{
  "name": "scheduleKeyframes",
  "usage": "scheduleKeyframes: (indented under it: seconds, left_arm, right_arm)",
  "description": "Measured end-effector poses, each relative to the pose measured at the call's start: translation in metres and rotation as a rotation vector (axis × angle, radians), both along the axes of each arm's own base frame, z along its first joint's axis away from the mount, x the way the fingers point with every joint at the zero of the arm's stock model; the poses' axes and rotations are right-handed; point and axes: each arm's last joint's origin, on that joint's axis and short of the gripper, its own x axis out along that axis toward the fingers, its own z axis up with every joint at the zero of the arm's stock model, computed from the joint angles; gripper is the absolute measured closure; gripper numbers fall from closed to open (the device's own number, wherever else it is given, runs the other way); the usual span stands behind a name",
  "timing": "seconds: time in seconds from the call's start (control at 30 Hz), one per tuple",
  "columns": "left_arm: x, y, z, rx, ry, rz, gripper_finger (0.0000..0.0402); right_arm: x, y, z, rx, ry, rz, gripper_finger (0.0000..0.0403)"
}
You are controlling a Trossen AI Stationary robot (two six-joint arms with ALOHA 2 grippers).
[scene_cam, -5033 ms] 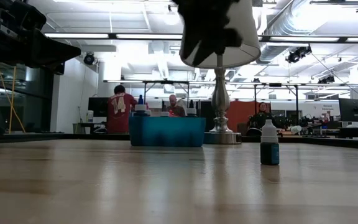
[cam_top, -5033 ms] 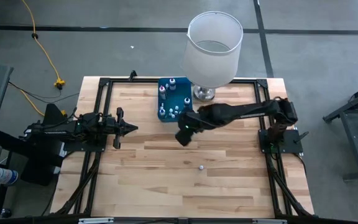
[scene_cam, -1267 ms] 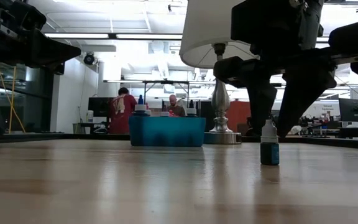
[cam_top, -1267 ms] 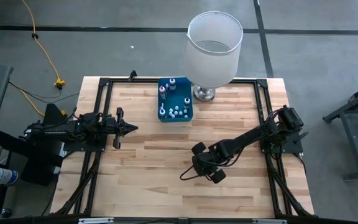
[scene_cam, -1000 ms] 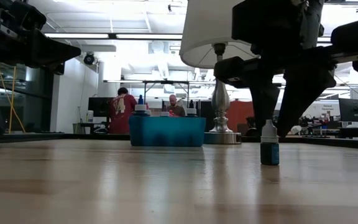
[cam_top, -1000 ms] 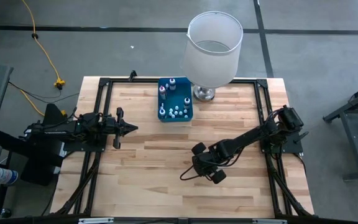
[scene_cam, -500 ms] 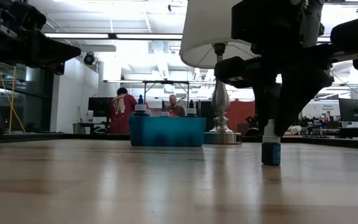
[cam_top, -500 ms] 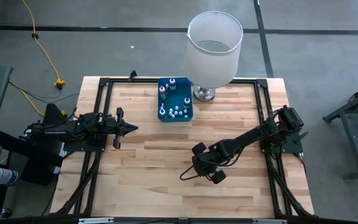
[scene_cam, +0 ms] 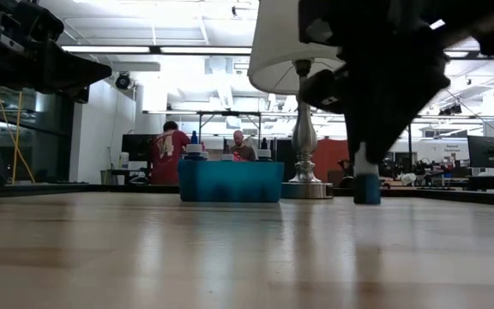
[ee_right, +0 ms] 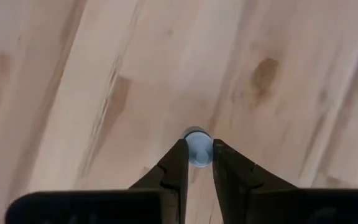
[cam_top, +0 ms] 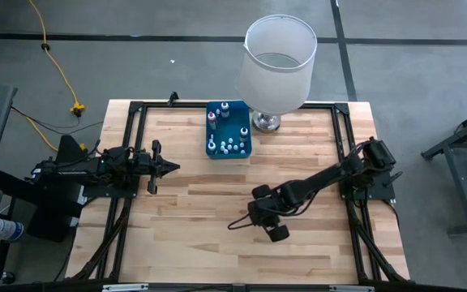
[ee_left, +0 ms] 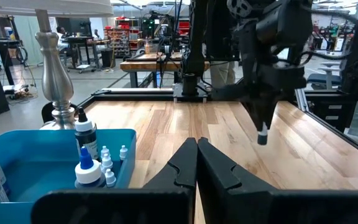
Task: Pick & Place food coloring
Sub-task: Put the small blue food coloring bottle into the blue bin
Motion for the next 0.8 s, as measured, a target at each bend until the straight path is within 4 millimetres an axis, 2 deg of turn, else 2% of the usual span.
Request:
scheduleKeyframes:
  seconds: [0.3, 0.57, 0.8]
  left_arm:
    - [0.0, 0.0, 0.0, 0.0, 0.0, 0.0, 0.0401]
    - [0.0, 0.0, 0.0, 0.0, 0.0, 0.0, 0.0401]
    - [0.0, 0.0, 0.0, 0.0, 0.0, 0.0, 0.0401]
  right_arm:
    - [0.014, -0.01, 0.042, 0.075, 0.046, -0.253, 0.0351]
    - [0.021, -0.02, 0.08, 0.137, 0.069, -0.377, 0.0353]
    - [0.028, -0.037, 0.104, 0.214, 0.068, -0.516, 0.0351]
